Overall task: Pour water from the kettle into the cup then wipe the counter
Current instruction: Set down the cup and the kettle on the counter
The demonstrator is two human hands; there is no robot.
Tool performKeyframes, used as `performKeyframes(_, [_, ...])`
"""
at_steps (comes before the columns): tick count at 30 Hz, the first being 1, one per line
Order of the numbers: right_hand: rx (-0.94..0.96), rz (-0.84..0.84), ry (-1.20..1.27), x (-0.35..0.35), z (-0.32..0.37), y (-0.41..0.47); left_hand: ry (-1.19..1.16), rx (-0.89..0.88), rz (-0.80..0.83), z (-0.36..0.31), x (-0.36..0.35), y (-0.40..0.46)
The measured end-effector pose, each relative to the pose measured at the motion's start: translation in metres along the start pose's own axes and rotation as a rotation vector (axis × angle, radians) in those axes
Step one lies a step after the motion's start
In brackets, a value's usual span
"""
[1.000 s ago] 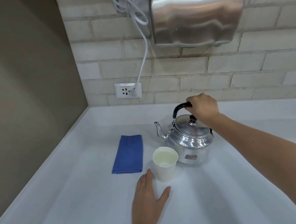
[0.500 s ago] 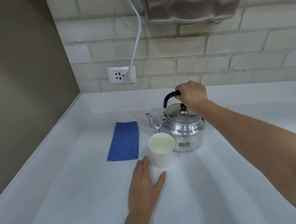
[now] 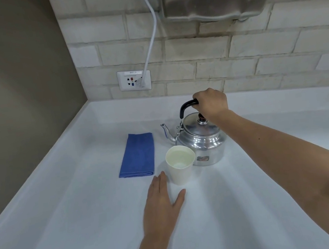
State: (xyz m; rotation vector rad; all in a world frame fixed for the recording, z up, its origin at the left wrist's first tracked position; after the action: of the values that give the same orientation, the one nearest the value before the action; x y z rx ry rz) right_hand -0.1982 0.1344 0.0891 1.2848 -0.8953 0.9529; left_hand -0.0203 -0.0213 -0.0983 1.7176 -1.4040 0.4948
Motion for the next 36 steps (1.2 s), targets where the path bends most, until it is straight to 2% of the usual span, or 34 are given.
performKeyframes(15, [0.003, 0.073, 0.05, 0.006, 0.001, -0.008, -0.013, 0.014, 0.013, -0.002, 0.003, 0.0])
performKeyframes(20, [0.047, -0.069, 0.005, 0.02, -0.001, -0.032, -0.01, 0.02, 0.03, -0.002, 0.003, 0.0])
performKeyframes(27, [-0.07, -0.151, 0.083, 0.021, -0.013, -0.088, -0.026, 0.034, 0.058, -0.006, 0.006, 0.002])
performKeyframes(29, [-0.091, -0.119, 0.082, 0.014, -0.016, -0.109, -0.045, 0.037, 0.076, -0.008, 0.008, 0.002])
performKeyframes(33, [-0.134, 0.054, 0.046, -0.011, -0.02, -0.154, -0.079, 0.028, 0.113, -0.011, 0.014, -0.002])
performKeyframes(36, [-0.14, 0.146, 0.024, -0.03, -0.018, -0.188, -0.029, -0.02, 0.136, -0.012, 0.019, -0.012])
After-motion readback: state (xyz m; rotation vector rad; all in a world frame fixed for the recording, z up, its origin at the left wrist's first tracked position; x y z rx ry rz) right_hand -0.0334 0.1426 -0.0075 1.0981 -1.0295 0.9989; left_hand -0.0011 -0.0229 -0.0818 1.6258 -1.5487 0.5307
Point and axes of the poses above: each hand's wrist, its own y-axis towards the middle knuckle, its own x-axis out of the back of the hand, z = x × y, the point moved 6 cm from there along y, towards the middle knuckle, and after that the axes turned 11 degrees about -x, right-handed, at the moved point
